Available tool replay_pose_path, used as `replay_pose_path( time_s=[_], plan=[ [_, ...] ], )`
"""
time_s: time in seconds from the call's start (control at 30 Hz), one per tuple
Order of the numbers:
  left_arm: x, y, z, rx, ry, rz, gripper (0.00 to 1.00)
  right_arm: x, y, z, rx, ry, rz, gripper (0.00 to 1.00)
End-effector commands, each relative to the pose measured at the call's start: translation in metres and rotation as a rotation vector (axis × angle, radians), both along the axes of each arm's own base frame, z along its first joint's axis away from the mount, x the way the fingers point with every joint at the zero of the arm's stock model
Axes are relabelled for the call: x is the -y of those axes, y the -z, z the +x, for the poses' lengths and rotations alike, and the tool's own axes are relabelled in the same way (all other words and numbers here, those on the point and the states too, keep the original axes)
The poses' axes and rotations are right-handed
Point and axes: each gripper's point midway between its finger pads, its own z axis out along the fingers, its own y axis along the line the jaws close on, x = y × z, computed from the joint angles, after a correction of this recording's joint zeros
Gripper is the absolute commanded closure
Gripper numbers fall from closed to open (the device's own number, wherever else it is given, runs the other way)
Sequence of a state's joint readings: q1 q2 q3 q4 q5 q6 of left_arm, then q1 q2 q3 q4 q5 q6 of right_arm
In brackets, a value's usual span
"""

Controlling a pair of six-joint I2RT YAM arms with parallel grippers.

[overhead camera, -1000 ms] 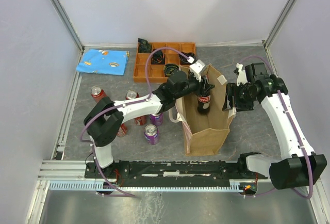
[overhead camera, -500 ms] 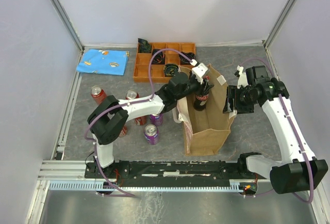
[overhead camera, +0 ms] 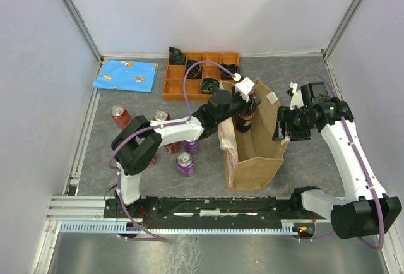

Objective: Place the beverage into the canvas bag

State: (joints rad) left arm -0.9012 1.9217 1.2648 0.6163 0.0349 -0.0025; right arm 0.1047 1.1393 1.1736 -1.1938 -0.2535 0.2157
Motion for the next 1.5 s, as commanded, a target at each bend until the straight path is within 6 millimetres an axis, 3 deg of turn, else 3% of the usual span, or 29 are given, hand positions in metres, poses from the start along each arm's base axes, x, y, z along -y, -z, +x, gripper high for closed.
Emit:
replay_pose_path(
  time_s=[0.0,0.2,0.57,0.63,0.8,1.07,1.2,1.27,1.33,1.47],
  plan=[
    [0.005,-0.101,0.009,0.194,-0.033,-0.244,0.97,-0.002,-0.003,-0.006,0.007,-0.008,0.012,0.32],
    [0.005,-0.089,0.013,0.173,-0.050,-0.214,0.96,-0.003,-0.002,-0.006,0.006,-0.011,0.015,0.32],
    [0.001,-0.065,0.001,0.123,-0.012,-0.133,0.20,-0.003,-0.002,-0.002,0.003,-0.015,0.012,0.32],
    [-0.001,-0.063,-0.001,0.116,-0.008,-0.118,0.11,-0.003,-0.002,-0.001,0.003,-0.016,0.014,0.32],
    [-0.008,-0.067,-0.007,0.105,-0.003,-0.115,0.06,-0.004,-0.001,0.000,0.001,-0.016,0.015,0.32],
    [-0.029,-0.102,-0.020,0.078,-0.028,-0.128,0.00,-0.003,-0.001,0.000,0.004,-0.012,0.014,0.32],
    [-0.054,-0.136,-0.028,0.068,-0.070,-0.146,0.01,-0.005,-0.002,0.002,0.008,-0.011,0.023,0.31],
    [-0.079,-0.170,-0.030,0.071,-0.114,-0.167,0.01,-0.005,-0.002,0.002,0.009,-0.012,0.025,0.31],
    [-0.107,-0.204,-0.025,0.052,-0.148,-0.185,0.00,-0.006,-0.003,0.001,0.010,-0.013,0.027,0.30],
    [-0.183,-0.215,-0.003,-0.060,-0.296,-0.075,0.00,-0.006,-0.003,0.000,0.014,-0.015,0.031,0.30]
  ],
)
